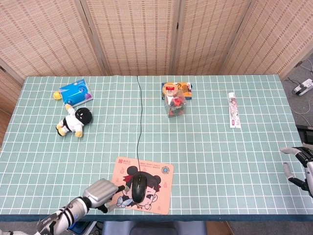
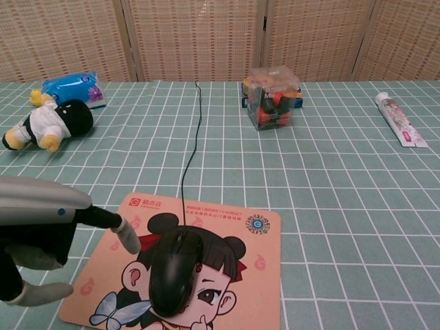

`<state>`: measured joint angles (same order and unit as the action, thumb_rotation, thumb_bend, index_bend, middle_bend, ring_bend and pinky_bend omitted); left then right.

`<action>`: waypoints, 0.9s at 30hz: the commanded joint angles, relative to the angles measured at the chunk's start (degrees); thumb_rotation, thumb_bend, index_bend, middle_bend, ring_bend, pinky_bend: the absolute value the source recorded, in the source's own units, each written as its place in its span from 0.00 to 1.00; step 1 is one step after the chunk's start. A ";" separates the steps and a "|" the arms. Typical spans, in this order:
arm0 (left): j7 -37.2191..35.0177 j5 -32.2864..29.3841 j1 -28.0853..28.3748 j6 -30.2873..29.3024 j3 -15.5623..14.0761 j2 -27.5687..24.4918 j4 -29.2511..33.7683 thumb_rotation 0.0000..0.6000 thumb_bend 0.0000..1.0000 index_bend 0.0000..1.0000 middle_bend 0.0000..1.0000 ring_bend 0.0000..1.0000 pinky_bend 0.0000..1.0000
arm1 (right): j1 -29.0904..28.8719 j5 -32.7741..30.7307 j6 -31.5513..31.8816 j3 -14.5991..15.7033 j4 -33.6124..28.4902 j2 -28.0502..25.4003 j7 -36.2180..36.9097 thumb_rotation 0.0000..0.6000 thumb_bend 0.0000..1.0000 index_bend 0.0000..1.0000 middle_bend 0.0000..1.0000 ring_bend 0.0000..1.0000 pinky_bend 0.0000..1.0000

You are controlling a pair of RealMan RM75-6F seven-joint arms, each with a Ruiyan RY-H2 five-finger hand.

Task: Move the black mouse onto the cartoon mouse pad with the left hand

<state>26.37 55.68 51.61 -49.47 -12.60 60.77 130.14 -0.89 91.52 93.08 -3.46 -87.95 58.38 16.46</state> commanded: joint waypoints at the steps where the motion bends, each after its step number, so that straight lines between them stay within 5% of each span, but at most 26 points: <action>1: -4.23 6.52 -5.30 -5.01 -0.92 -3.59 -0.92 1.00 0.43 0.24 1.00 1.00 1.00 | -0.10 -0.01 -0.29 0.08 -0.09 0.12 -0.41 1.00 0.41 0.35 0.40 0.31 0.38; 11: -18.35 28.11 -19.36 -21.86 0.39 -0.70 -17.80 1.00 0.43 0.28 1.00 1.00 1.00 | -1.33 -0.51 -3.22 0.38 -0.83 1.19 -4.15 1.00 0.41 0.35 0.40 0.31 0.38; 15: -22.08 33.16 -23.16 -27.31 1.03 1.50 -25.23 1.00 0.42 0.31 0.90 0.93 1.00 | -1.83 -0.83 -4.44 0.50 -1.05 1.65 -5.74 1.00 0.41 0.35 0.40 0.31 0.38; 20: -19.62 32.26 -27.33 -31.23 2.27 1.83 -29.28 1.00 0.41 0.32 0.75 0.81 0.99 | -2.10 -0.93 -5.07 0.64 -1.20 1.91 -7.16 1.00 0.40 0.35 0.40 0.31 0.38; 27: -21.56 30.00 -32.85 -36.16 3.89 0.49 -30.48 1.00 0.39 0.34 0.61 0.64 0.83 | -2.67 -1.09 -6.50 0.97 -1.13 1.88 -7.90 1.00 0.37 0.35 0.40 0.31 0.38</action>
<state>5.36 86.33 19.96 -84.58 -9.20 61.72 100.09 -3.46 90.46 86.72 -2.56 -89.08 60.27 8.64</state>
